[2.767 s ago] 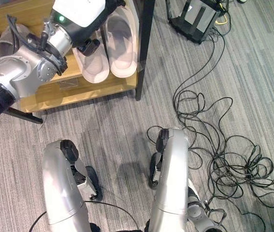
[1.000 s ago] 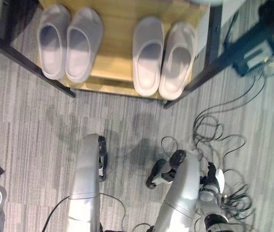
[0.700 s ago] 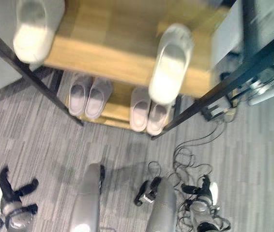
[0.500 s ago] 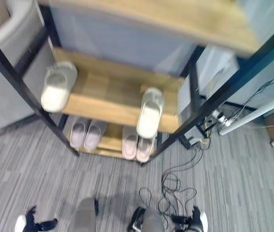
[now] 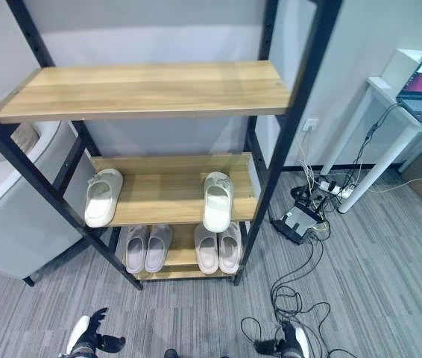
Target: Arrange the slippers neatly on the shoe rack.
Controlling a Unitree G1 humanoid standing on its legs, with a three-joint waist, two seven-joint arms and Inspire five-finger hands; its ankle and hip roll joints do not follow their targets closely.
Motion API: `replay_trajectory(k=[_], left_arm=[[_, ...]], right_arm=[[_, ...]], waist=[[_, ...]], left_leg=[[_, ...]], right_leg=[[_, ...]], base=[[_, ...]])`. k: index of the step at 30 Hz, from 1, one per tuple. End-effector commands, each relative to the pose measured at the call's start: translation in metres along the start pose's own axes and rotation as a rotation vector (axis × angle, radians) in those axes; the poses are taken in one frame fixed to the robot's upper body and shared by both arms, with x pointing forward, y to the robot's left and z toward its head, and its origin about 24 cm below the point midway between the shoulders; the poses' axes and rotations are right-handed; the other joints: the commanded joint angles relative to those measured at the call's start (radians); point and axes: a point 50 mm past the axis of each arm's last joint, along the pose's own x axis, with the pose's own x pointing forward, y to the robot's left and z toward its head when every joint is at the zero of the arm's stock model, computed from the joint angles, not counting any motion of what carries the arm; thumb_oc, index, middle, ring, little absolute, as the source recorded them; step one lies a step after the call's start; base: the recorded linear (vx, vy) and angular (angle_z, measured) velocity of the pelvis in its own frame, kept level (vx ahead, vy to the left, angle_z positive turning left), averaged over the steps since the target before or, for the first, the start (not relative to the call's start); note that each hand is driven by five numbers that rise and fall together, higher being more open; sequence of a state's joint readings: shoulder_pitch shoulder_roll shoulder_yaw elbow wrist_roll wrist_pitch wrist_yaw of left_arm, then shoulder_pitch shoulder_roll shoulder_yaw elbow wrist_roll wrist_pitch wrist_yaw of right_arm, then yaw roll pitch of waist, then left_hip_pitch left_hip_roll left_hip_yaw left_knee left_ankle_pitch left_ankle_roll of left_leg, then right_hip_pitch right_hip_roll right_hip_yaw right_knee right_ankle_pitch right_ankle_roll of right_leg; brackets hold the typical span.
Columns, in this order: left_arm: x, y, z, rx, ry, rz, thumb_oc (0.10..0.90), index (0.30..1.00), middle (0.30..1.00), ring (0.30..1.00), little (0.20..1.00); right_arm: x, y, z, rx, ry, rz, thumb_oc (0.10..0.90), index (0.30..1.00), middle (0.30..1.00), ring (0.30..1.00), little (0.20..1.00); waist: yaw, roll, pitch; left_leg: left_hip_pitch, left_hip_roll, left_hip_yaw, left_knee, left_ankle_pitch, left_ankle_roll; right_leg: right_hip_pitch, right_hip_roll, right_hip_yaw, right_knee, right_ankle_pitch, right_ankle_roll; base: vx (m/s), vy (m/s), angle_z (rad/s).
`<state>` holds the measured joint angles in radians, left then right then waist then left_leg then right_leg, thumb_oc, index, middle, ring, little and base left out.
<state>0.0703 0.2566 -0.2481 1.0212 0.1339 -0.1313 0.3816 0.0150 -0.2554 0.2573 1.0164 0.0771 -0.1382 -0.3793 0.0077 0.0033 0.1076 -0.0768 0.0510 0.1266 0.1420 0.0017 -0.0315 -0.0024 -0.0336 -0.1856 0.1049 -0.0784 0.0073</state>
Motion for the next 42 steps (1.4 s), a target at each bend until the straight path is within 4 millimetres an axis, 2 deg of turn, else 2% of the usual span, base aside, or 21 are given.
replay_trajectory(k=[1, 2, 3, 5, 7, 8, 10, 13, 18, 20, 21, 24, 25, 28, 30, 31, 32, 37, 38, 40, 42], left_arm=[[0.002, 0.003, -0.007, -0.008, 0.046, 0.020, 0.800, 0.900, 0.900, 0.900, 0.900], [0.000, 0.003, -0.019, 0.048, 0.092, 0.007, 0.800, 0.900, 0.900, 0.900, 0.900], [0.000, 0.002, -0.019, 0.048, 0.093, 0.006, 0.800, 0.900, 0.900, 0.900, 0.900], [-0.006, 0.002, -0.037, 0.117, 0.162, -0.018, 0.800, 0.900, 0.900, 0.900, 0.900], [-0.008, 0.002, -0.042, 0.130, 0.172, -0.023, 0.800, 0.900, 0.900, 0.900, 0.900], [-0.011, 0.002, -0.045, 0.131, 0.166, -0.027, 0.800, 0.900, 0.900, 0.900, 0.900], [-0.012, 0.002, -0.046, 0.131, 0.159, -0.029, 0.800, 0.900, 0.900, 0.900, 0.900], [-0.014, -0.001, -0.040, 0.132, 0.099, -0.032, 0.800, 0.900, 0.900, 0.900, 0.900], [-0.013, -0.005, -0.025, 0.120, 0.015, -0.050, 0.800, 0.900, 0.900, 0.900, 0.900], [-0.012, -0.003, -0.016, 0.116, -0.037, -0.054, 0.800, 0.900, 0.900, 0.900, 0.900], [-0.012, -0.004, -0.016, 0.116, -0.036, -0.055, 0.800, 0.900, 0.900, 0.900, 0.900], [-0.013, -0.005, -0.014, 0.137, -0.064, -0.079, 0.800, 0.900, 0.900, 0.900, 0.900], [-0.013, -0.005, -0.014, 0.136, -0.065, -0.079, 0.800, 0.900, 0.900, 0.900, 0.900], [-0.013, -0.010, -0.016, 0.168, -0.051, -0.126, 0.800, 0.900, 0.900, 0.900, 0.900], [-0.011, -0.011, -0.016, 0.172, -0.045, -0.140, 0.800, 0.900, 0.900, 0.900, 0.900], [-0.011, -0.010, -0.015, 0.168, -0.046, -0.137, 0.800, 0.900, 0.900, 0.900, 0.900], [-0.010, -0.011, -0.017, 0.167, -0.029, -0.150, 0.800, 0.900, 0.900, 0.900, 0.900], [-0.011, -0.011, -0.024, 0.147, 0.019, -0.155, 0.800, 0.900, 0.900, 0.900, 0.900], [-0.010, -0.009, -0.026, 0.134, 0.035, -0.146, 0.800, 0.900, 0.900, 0.900, 0.900], [-0.010, -0.008, -0.029, 0.118, 0.059, -0.139, 0.800, 0.900, 0.900, 0.900, 0.900], [-0.012, -0.007, -0.035, 0.094, 0.090, -0.131, 0.800, 0.900, 0.900, 0.900, 0.900]], right_arm=[[0.002, -0.001, 0.005, -0.148, -0.088, 0.067, 0.800, 0.900, 0.900, 0.900, 0.900], [0.002, -0.016, 0.011, -0.213, -0.166, 0.085, 0.800, 0.900, 0.900, 0.900, 0.900], [0.002, -0.017, 0.011, -0.214, -0.164, 0.085, 0.800, 0.900, 0.900, 0.900, 0.900], [-0.003, -0.030, 0.035, -0.246, -0.326, 0.088, 0.800, 0.900, 0.900, 0.900, 0.900], [-0.006, -0.034, 0.045, -0.262, -0.391, 0.087, 0.800, 0.900, 0.900, 0.900, 0.900], [-0.020, -0.046, 0.062, -0.320, -0.533, 0.060, 0.800, 0.900, 0.900, 0.900, 0.900], [-0.026, -0.052, 0.065, -0.349, -0.576, 0.041, 0.800, 0.900, 0.900, 0.900, 0.900], [-0.049, -0.076, 0.076, -0.427, -0.714, -0.073, 0.800, 0.900, 0.900, 0.900, 0.900], [-0.068, -0.085, 0.089, -0.454, -0.821, -0.115, 0.800, 0.900, 0.900, 0.900, 0.900], [-0.086, -0.090, 0.109, -0.543, -0.967, -0.148, 0.800, 0.900, 0.900, 0.900, 0.900], [-0.087, -0.090, 0.108, -0.544, -0.965, -0.148, 0.800, 0.900, 0.900, 0.900, 0.900], [-0.114, -0.091, 0.143, -0.548, -1.184, -0.164, 0.800, 0.900, 0.900, 0.900, 0.900], [-0.114, -0.091, 0.143, -0.548, -1.184, -0.163, 0.800, 0.900, 0.900, 0.900, 0.900], [-0.141, -0.083, 0.188, -0.588, -1.445, -0.074, 0.800, 0.900, 0.900, 0.900, 0.900], [-0.150, -0.083, 0.209, -0.621, -1.545, -0.051, 0.800, 0.900, 0.900, 0.900, 0.900], [-0.150, -0.082, 0.211, -0.621, -1.548, -0.050, 0.800, 0.900, 0.900, 0.900, 0.900], [-0.156, -0.080, 0.234, -0.648, -1.624, -0.027, 0.800, 0.900, 0.900, 0.900, 0.900], [-0.163, -0.081, 0.263, -0.675, -1.707, -0.057, 0.800, 0.900, 0.900, 0.900, 0.900], [-0.158, -0.086, 0.280, -0.689, -1.704, -0.118, 0.800, 0.900, 0.900, 0.900, 0.900], [-0.153, -0.093, 0.294, -0.702, -1.690, -0.199, 0.800, 0.900, 0.900, 0.900, 0.900], [-0.156, -0.110, 0.308, -0.864, -1.691, -0.306, 0.800, 0.900, 0.900, 0.900, 0.900]], waist=[[0.029, -0.054, 0.022], [0.023, -0.056, 0.015], [0.024, -0.056, 0.015], [0.007, -0.037, 0.001], [0.000, -0.035, -0.001], [-0.010, -0.031, -0.004], [-0.014, -0.030, -0.003], [-0.035, -0.022, -0.009], [-0.045, -0.016, -0.012], [-0.048, -0.015, -0.015], [-0.048, -0.014, -0.017], [-0.043, -0.017, -0.022], [-0.044, -0.017, -0.022], [-0.020, -0.025, -0.033], [-0.007, -0.033, -0.032], [-0.010, -0.032, -0.030], [0.006, -0.040, -0.028], [0.031, -0.057, -0.026], [0.050, -0.067, -0.019], [0.064, -0.077, -0.011], [0.083, -0.094, 0.001]], left_leg=[[-0.047, 0.015, -0.031, 0.090, -0.003, -0.041], [-0.040, 0.052, -0.058, 0.013, 0.014, -0.040], [-0.036, 0.052, -0.057, 0.009, 0.016, -0.040], [0.045, 0.050, -0.103, -0.136, 0.026, -0.045], [0.063, 0.043, -0.103, -0.150, 0.027, -0.042], [0.091, 0.032, -0.097, -0.172, 0.022, -0.033], [0.105, 0.031, -0.088, -0.182, 0.020, -0.029], [0.132, 0.021, -0.067, -0.204, 0.010, -0.011], [0.156, 0.006, -0.052, -0.218, -0.013, 0.001], [0.158, 0.000, -0.045, -0.225, -0.018, 0.006], [0.163, -0.001, -0.046, -0.226, -0.026, 0.006], [0.170, -0.006, -0.047, -0.229, -0.038, 0.011], [0.171, -0.006, -0.047, -0.229, -0.038, 0.011], [0.171, -0.010, -0.052, -0.229, -0.043, 0.013], [0.169, -0.011, -0.056, -0.229, -0.045, 0.014], [0.164, -0.010, -0.055, -0.229, -0.036, 0.015], [0.159, -0.010, -0.059, -0.229, -0.035, 0.017], [0.153, -0.014, -0.070, -0.228, -0.043, 0.020], [0.136, -0.015, -0.076, -0.227, -0.039, 0.021], [0.117, -0.016, -0.082, -0.224, -0.035, 0.022], [0.089, -0.016, -0.092, -0.219, -0.029, 0.022]], right_leg=[[0.030, -0.041, 0.022, 0.010, -0.045, 0.079], [0.031, -0.040, 0.035, 0.002, -0.046, 0.081], [0.033, -0.040, 0.035, 0.002, -0.046, 0.081], [0.037, -0.027, 0.053, 0.005, -0.058, 0.085], [0.040, -0.031, 0.062, 0.010, -0.055, 0.088], [0.040, -0.039, 0.080, 0.020, -0.049, 0.095], [0.042, -0.043, 0.089, 0.023, -0.047, 0.099], [0.042, -0.052, 0.115, 0.009, -0.022, 0.116], [0.052, -0.065, 0.129, -0.012, -0.016, 0.132], [0.051, -0.069, 0.137, -0.033, -0.001, 0.141], [0.056, -0.070, 0.137, -0.034, -0.008, 0.142], [0.065, -0.078, 0.137, -0.046, -0.004, 0.150], [0.066, -0.079, 0.137, -0.046, -0.004, 0.150], [0.075, -0.083, 0.134, -0.062, 0.001, 0.154], [0.078, -0.086, 0.130, -0.068, 0.003, 0.156], [0.073, -0.086, 0.130, -0.068, 0.011, 0.155], [0.071, -0.088, 0.125, -0.071, 0.014, 0.156], [0.075, -0.093, 0.114, -0.079, 0.011, 0.159], [0.068, -0.094, 0.110, -0.081, 0.015, 0.160], [0.057, -0.095, 0.107, -0.082, 0.019, 0.160], [0.040, -0.094, 0.101, -0.085, 0.026, 0.161]], base=[[-0.02, 0.138, 0.06], [0.01, 0.065, -0.07], [0.05, 0.098, -0.17], [0.14, 0.164, -0.16], [0.12, 0.160, -0.42], [0.09, 0.160, -0.46], [0.09, 0.152, -0.44], [0.08, 0.148, -0.15], [0.06, 0.098, -0.10], [0.03, 0.086, -0.03], [0.05, 0.068, -0.17], [0.05, 0.065, -0.16], [0.08, 0.055, -0.05], [0.06, 0.057, 0.02], [0.02, 0.045, 0.01], [0.01, 0.063, 0.04], [0.03, 0.056, 0.04], [0.04, 0.056, 0.11], [0.00, 0.043, 0.14], [0.00, 0.042, 0.14], [-0.01, 0.023, 0.11]])
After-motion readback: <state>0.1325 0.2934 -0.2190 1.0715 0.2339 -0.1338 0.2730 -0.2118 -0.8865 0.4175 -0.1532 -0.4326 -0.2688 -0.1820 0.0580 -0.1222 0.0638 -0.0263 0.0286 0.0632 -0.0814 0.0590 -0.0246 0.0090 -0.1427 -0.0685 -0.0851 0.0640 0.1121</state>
